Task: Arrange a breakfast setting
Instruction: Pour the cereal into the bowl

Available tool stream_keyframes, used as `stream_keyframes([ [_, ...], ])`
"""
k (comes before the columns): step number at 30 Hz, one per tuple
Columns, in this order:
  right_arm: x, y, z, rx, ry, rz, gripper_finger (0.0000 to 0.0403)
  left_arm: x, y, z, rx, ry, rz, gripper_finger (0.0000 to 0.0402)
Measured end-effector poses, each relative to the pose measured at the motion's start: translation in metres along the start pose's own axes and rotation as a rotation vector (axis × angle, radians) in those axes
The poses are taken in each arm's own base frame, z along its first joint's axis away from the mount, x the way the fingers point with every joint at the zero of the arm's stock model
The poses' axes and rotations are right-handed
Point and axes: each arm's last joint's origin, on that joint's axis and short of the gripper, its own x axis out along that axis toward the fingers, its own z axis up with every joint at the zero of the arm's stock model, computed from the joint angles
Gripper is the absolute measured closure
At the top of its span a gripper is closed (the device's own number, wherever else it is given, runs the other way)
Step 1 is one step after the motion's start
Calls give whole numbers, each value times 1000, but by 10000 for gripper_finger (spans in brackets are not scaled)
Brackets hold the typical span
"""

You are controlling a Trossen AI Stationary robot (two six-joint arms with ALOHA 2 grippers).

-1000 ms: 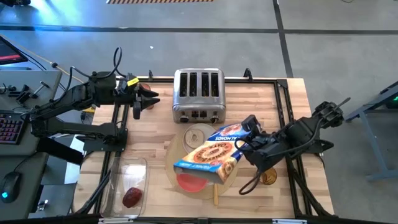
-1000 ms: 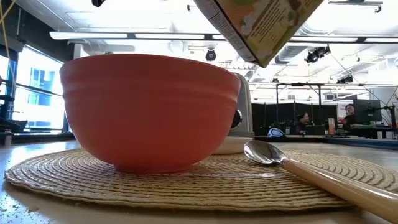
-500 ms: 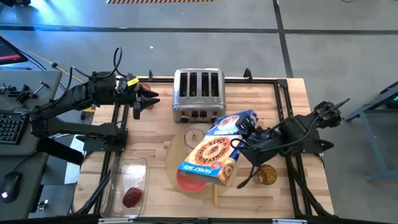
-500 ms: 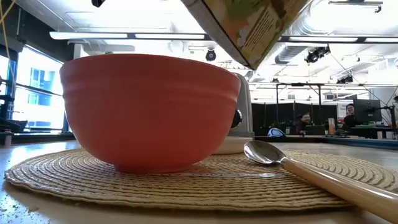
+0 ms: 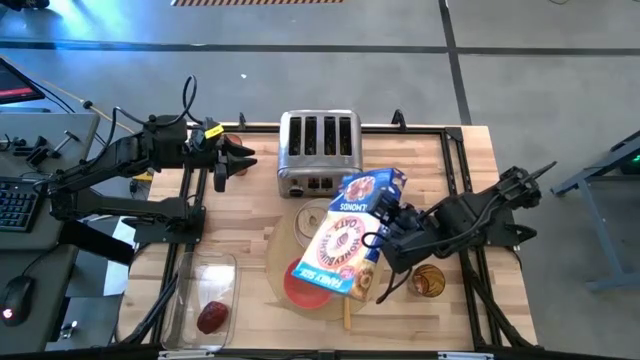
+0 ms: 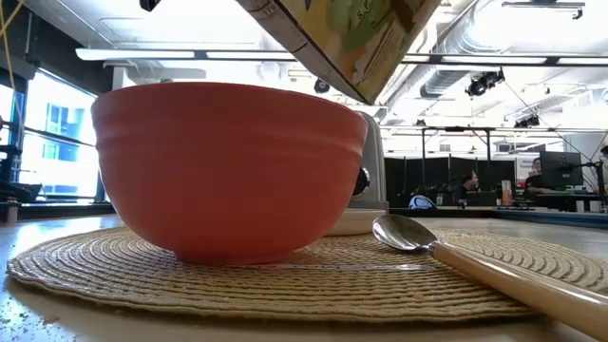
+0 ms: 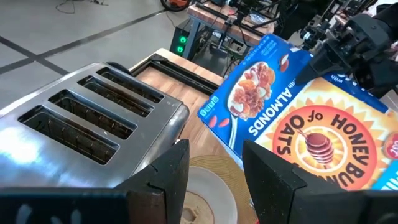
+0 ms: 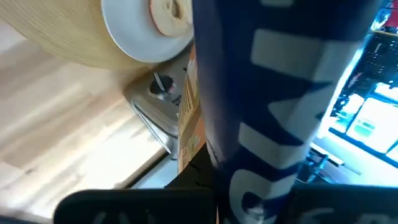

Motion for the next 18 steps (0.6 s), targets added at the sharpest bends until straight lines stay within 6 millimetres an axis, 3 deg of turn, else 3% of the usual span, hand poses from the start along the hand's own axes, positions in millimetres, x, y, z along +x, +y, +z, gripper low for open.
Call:
stream_keyframes([
  [18, 13, 0, 14, -262, 95, -35, 403, 0, 0, 0, 9, 0, 0, 264],
])
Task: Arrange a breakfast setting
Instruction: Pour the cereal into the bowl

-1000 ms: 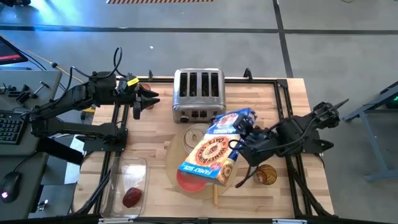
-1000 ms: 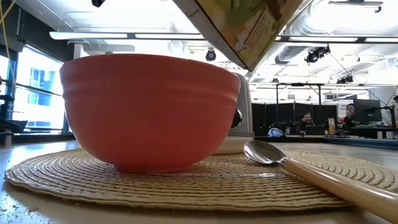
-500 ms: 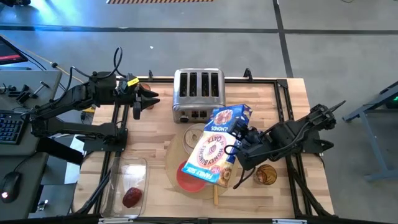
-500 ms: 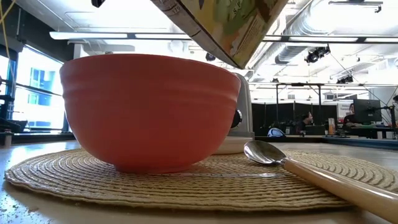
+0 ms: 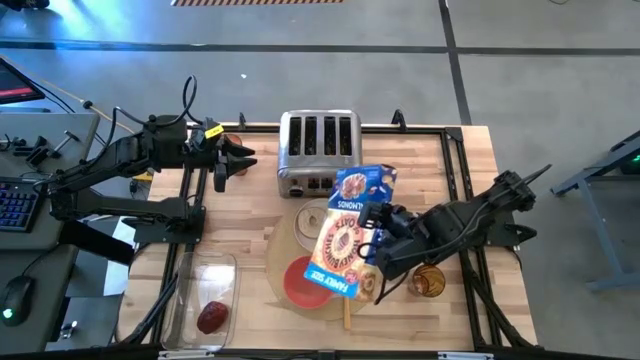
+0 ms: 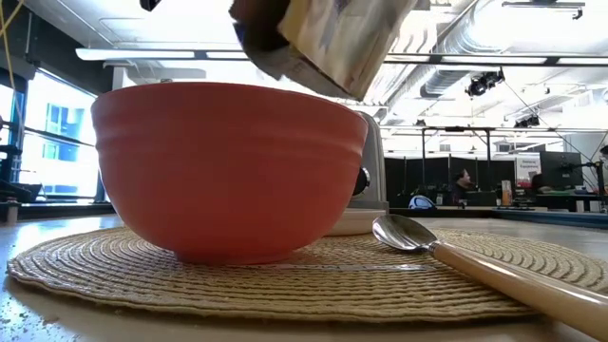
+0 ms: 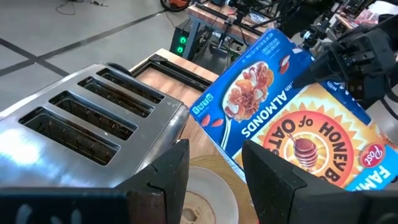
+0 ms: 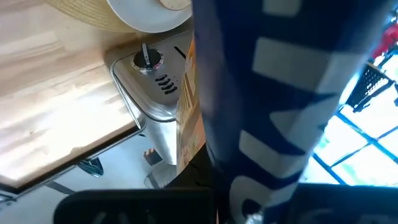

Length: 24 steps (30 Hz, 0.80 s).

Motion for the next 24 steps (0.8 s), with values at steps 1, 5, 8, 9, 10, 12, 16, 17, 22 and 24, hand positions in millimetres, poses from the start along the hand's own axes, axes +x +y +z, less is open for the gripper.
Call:
stream_keyframes([
  [1, 0, 0, 0, -8, 0, 0, 403, 0, 0, 0, 0, 0, 0, 264],
  [5, 0, -1, -1, -10, 45, -33, 403, 0, 0, 0, 0, 0, 0, 264],
  [8, -2, -1, -1, -53, 84, -64, 403, 0, 0, 0, 0, 0, 0, 264],
  [9, -2, -1, -1, -70, 82, -62, 403, 0, 0, 0, 0, 0, 0, 264],
  [10, -1, -1, -1, -85, 78, -59, 403, 0, 0, 0, 0, 0, 0, 264],
  [12, -2, -2, 0, -97, 71, -61, 403, 0, 0, 0, 0, 0, 0, 264],
  [16, -2, -3, 1, -138, 69, -71, 403, 0, 0, 0, 0, 0, 0, 264],
  [17, -2, -4, 1, -146, 68, -76, 403, 0, 0, 0, 0, 0, 0, 264],
  [22, -2, -10, 3, -172, 99, -132, 403, 0, 0, 0, 0, 0, 0, 264],
  [24, -2, -12, 4, -179, 99, -149, 403, 0, 0, 0, 0, 0, 0, 264],
])
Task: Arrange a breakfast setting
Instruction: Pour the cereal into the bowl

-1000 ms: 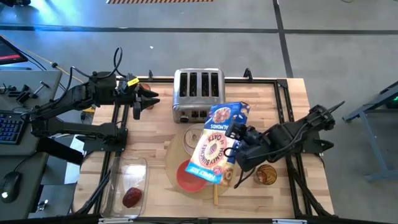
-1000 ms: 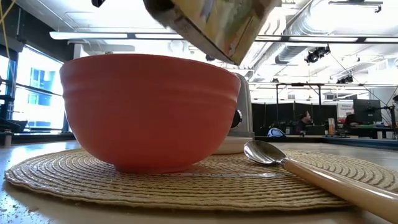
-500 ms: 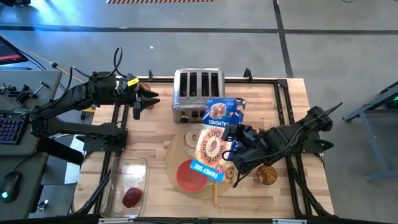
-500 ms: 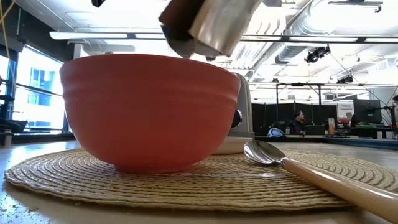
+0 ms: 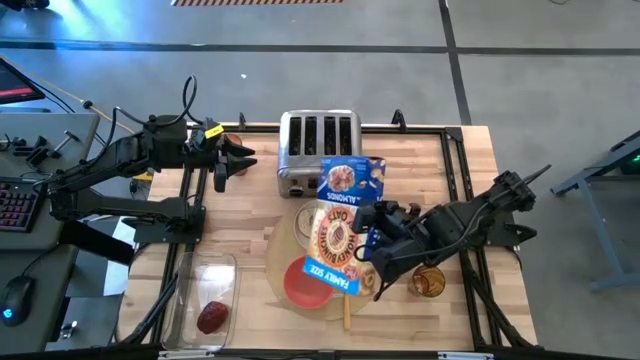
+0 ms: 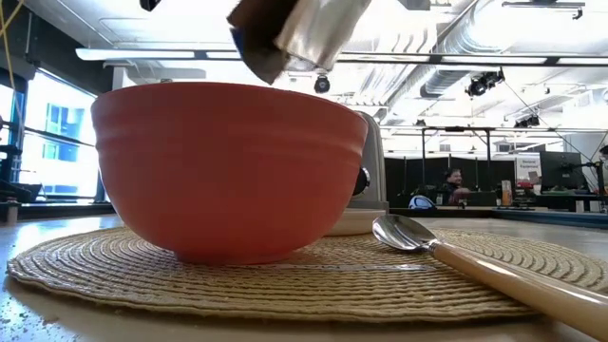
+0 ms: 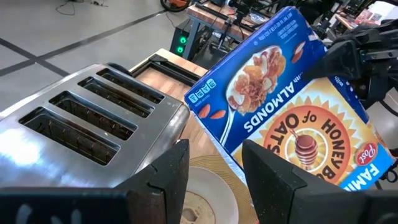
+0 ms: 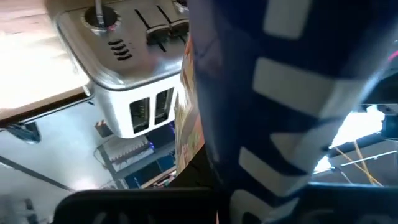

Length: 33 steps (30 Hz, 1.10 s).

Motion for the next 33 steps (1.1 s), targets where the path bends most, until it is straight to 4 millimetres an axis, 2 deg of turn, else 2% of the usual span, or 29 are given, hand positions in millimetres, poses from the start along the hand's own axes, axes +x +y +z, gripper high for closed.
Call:
stream_keyframes([
  [12, 0, -7, 2, -80, 10, -51, 403, 0, 0, 0, 0, 0, 0, 264],
  [22, 13, -13, 26, -148, 33, -39, 403, 0, 0, 0, 1, -1, 4, 264],
  [33, 0, -16, 37, -186, 53, -102, 403, 0, 0, 0, 1, -1, 4, 264],
])
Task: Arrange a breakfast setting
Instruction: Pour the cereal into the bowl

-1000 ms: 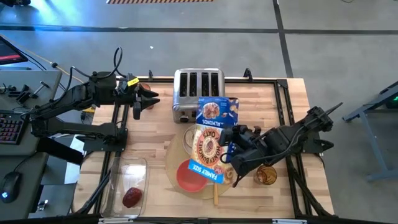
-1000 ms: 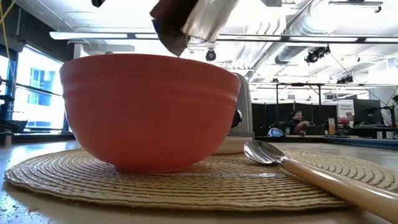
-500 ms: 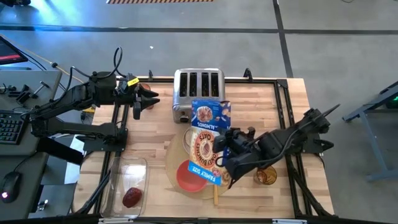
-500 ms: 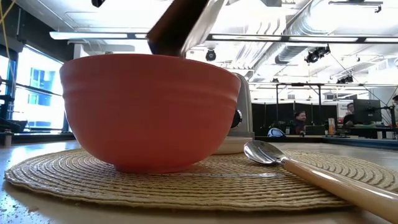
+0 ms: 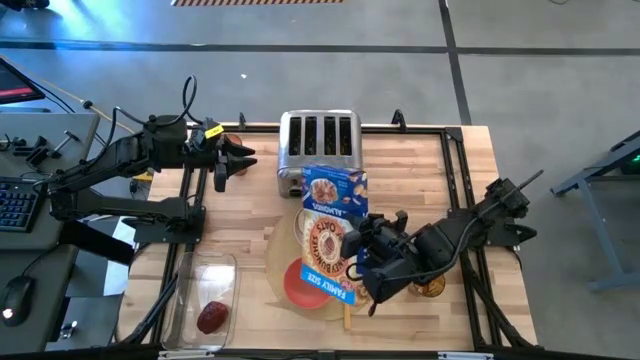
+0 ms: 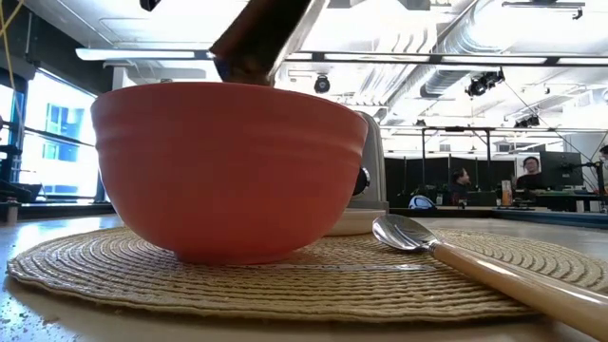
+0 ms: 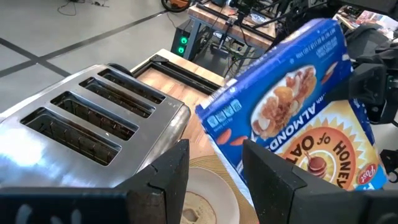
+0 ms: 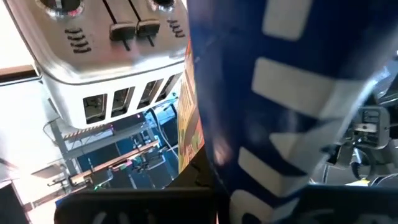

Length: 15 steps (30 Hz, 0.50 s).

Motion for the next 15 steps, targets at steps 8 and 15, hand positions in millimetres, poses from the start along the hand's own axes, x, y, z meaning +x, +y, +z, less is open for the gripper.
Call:
stream_keyframes([
  [8, -3, -1, 1, -15, 23, -10, 403, 0, 0, 0, -1, -1, 0, 264],
  [15, -3, 0, 1, -18, 22, -9, 403, 0, 0, 0, -1, -1, 0, 264],
])
